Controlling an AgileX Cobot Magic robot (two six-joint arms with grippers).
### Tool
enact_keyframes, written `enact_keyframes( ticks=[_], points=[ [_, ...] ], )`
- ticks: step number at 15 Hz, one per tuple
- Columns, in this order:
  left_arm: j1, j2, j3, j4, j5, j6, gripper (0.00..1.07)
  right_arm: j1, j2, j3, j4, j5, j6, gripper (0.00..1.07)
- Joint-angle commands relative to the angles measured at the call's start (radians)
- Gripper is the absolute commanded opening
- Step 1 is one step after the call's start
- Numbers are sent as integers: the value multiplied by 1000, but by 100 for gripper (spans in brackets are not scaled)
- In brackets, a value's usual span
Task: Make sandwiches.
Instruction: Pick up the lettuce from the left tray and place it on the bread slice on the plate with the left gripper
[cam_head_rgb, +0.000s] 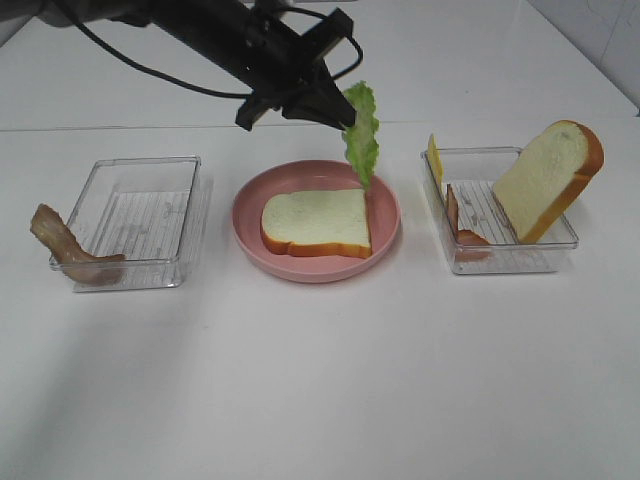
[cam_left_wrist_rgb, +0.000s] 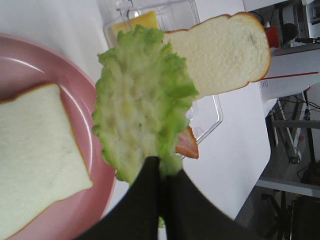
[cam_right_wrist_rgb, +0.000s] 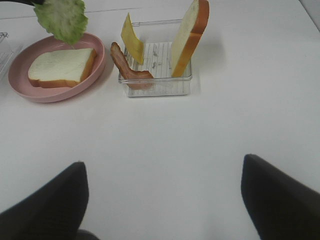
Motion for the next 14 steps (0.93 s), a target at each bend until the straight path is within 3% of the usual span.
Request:
enact_keyframes(
  ticks=[1, 3, 5, 6, 8, 10, 11, 14],
  points=[
    [-19, 36, -1, -5, -9, 6, 0, -4, -6, 2, 5, -5, -7, 78],
    [-18, 57, -1, 51, 1, -2, 0, -4, -6, 2, 5, -5, -7, 78],
    [-18, 57, -1, 165, 13, -67, 0, -4, -6, 2, 5, -5, -7, 78],
    [-18, 57, -1, 228, 42, -137, 0, -4, -6, 2, 5, -5, -7, 78],
    [-18, 57, -1, 284, 52, -190, 0, -4, -6, 2, 5, -5, -7, 78],
    [-18, 57, -1, 355, 57, -202, 0, -4, -6, 2, 5, -5, -7, 78],
    [-18, 57, -1, 370, 59, -202, 8, -4, -6, 2, 5, -5, -7, 78],
    [-18, 52, -3, 389, 66, -201, 53, -4, -6, 2, 5, -5, -7, 78]
  ],
)
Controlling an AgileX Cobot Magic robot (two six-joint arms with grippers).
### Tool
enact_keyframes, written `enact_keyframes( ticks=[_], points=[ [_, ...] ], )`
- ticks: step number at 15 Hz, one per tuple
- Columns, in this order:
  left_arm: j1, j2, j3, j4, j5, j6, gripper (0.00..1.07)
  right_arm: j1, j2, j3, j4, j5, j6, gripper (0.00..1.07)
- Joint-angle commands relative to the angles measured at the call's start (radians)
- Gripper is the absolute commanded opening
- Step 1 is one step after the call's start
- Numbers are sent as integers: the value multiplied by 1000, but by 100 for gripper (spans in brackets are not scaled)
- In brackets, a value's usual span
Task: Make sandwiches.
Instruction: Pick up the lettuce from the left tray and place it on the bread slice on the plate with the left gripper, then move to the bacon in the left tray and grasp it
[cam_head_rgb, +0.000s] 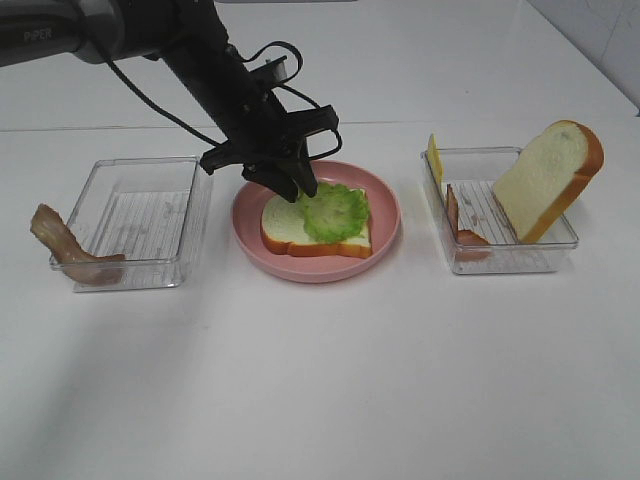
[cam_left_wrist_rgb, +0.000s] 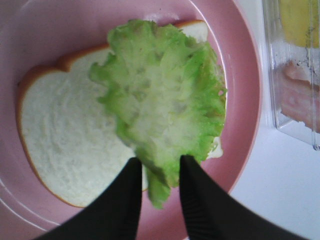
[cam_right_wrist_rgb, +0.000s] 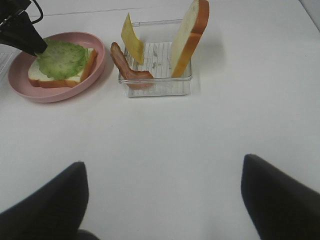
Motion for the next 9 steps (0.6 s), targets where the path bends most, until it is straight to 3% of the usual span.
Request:
enact_keyframes(
  ticks=[1, 3, 7, 9],
  points=[
    [0, -15, -3, 10, 16, 9, 66, -4, -6, 2, 5, -5, -7, 78],
    [0, -42, -3, 61, 24, 68, 73, -4, -6, 2, 5, -5, -7, 78],
    [0, -149, -3, 291, 68, 57, 73, -4, -6, 2, 5, -5, -7, 78],
    [0, -199, -3, 388, 122, 11, 73, -4, -6, 2, 5, -5, -7, 78]
  ],
)
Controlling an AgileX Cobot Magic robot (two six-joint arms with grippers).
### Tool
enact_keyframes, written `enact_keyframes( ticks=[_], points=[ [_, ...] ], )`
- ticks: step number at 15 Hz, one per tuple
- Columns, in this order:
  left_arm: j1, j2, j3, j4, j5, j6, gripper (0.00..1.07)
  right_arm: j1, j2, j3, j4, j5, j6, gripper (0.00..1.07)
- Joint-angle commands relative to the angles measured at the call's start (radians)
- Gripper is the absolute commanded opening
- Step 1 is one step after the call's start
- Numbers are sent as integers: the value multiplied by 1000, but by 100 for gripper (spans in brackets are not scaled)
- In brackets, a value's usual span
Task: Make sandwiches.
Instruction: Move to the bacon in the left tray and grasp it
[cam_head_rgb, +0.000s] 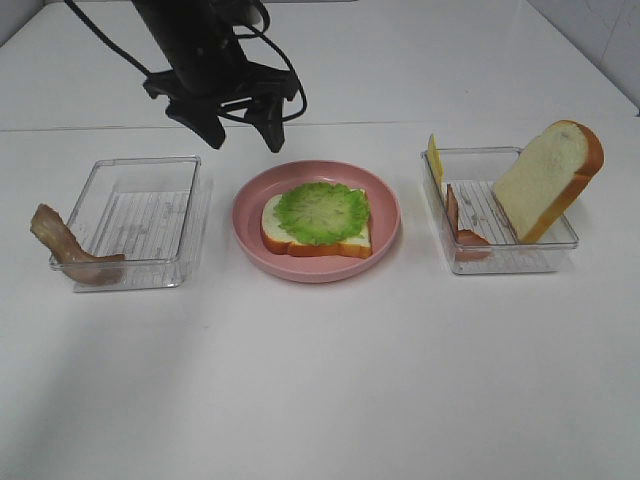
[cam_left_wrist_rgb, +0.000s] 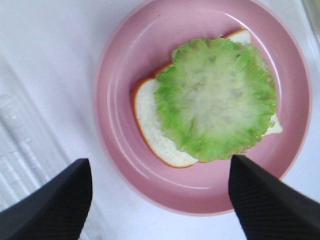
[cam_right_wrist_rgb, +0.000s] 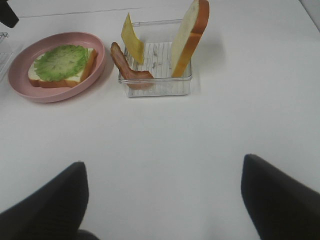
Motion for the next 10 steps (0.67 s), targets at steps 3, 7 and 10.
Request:
enact_keyframes(
  ticks=[3, 7, 10],
  points=[
    [0, -101, -2, 212, 147, -91, 73, -4, -6, 2, 5, -5, -7, 78],
    [14, -186, -1, 236, 147, -121, 73, -4, -6, 2, 5, -5, -7, 78],
    [109, -270, 55, 192, 147, -147, 73, -4, -6, 2, 5, -5, -7, 78]
  ],
)
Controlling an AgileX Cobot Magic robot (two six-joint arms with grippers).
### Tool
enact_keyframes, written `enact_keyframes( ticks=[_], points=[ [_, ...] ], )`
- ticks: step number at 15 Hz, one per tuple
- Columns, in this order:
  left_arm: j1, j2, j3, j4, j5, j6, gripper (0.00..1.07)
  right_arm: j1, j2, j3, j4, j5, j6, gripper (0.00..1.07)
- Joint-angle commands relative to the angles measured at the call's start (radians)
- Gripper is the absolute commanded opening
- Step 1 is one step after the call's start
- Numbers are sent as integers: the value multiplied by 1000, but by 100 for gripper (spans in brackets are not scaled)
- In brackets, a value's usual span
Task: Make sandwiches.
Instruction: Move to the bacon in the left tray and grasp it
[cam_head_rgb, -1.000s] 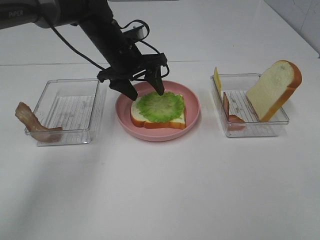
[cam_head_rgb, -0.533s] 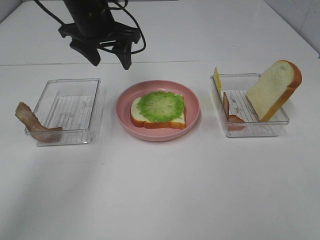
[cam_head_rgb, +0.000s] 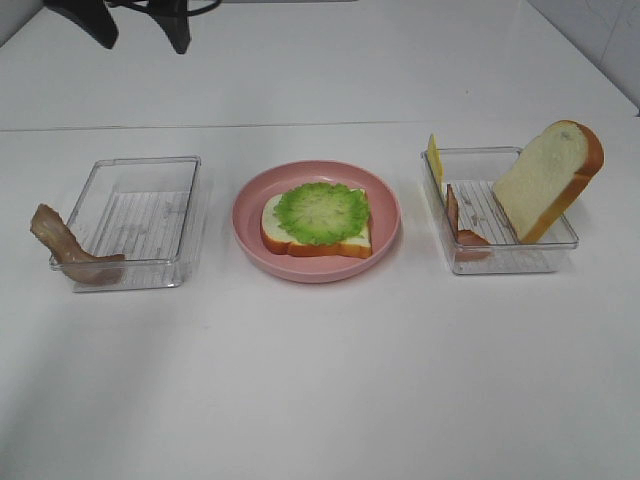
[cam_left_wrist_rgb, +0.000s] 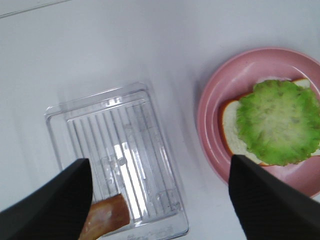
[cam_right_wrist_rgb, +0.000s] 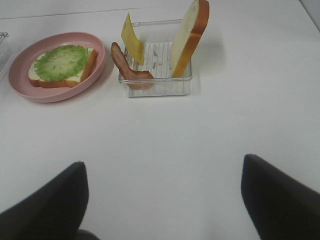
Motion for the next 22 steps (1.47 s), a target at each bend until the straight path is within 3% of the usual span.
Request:
enact_keyframes(
  ticks=[1, 3, 7, 12, 22],
  points=[
    [29, -39, 37, -20, 78, -16, 73, -4, -6, 2, 5, -5, -7, 78],
    [90, -143, 208, -22, 78, -15, 73, -4, -6, 2, 5, -5, -7, 78],
    [149, -252, 428, -7, 78, -16, 73, -4, -6, 2, 5, -5, -7, 78],
    [188, -266, 618, 23, 14, -19, 72, -4, -6, 2, 5, -5, -7, 78],
    [188, -104, 631, 28, -107, -39, 72, -4, -6, 2, 5, -5, -7, 78]
  ],
)
